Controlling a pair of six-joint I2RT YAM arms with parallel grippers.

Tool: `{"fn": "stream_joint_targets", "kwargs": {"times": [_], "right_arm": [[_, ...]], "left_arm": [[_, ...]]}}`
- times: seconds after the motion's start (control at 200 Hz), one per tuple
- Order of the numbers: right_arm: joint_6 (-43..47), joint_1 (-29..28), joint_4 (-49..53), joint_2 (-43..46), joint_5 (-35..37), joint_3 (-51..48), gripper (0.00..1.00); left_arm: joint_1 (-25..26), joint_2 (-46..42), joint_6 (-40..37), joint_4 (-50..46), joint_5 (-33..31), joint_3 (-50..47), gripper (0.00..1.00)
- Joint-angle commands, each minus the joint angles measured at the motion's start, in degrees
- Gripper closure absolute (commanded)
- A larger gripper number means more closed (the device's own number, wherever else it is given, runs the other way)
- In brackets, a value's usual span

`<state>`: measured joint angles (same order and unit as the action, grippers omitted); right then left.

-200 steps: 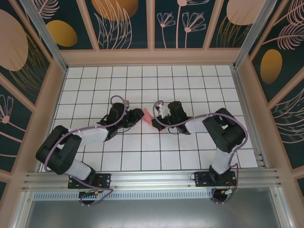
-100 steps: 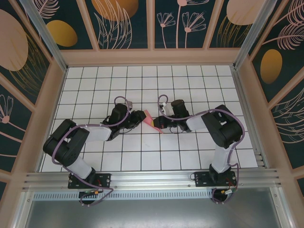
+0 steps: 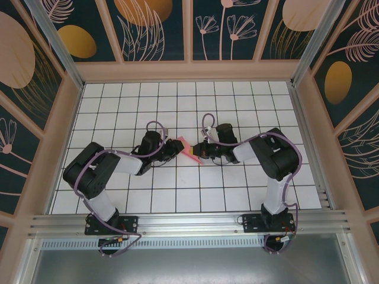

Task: Fold a paper plane with a square sheet of paper (pick it up from the middle)
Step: Fold the wing for the fifth time at the center of the table.

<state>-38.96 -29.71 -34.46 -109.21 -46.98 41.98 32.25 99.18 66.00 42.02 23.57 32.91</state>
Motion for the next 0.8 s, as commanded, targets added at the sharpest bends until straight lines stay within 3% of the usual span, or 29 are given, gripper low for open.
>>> {"fn": "stream_joint_targets", "kwargs": {"times": [0.0,0.796], "right_arm": [[-2.5,0.2,-0.7,-1.1,-0.4,0.3,1.0],[-1.0,0.8,5.3,-3.6,-0.8,1.8,1.0]], "left_arm": [[0.4,1.8,-1.4,3.1,1.3,0.8,0.78],[0.8,7.0,-1.5,2.6,2.1,3.2,0.83]]}}
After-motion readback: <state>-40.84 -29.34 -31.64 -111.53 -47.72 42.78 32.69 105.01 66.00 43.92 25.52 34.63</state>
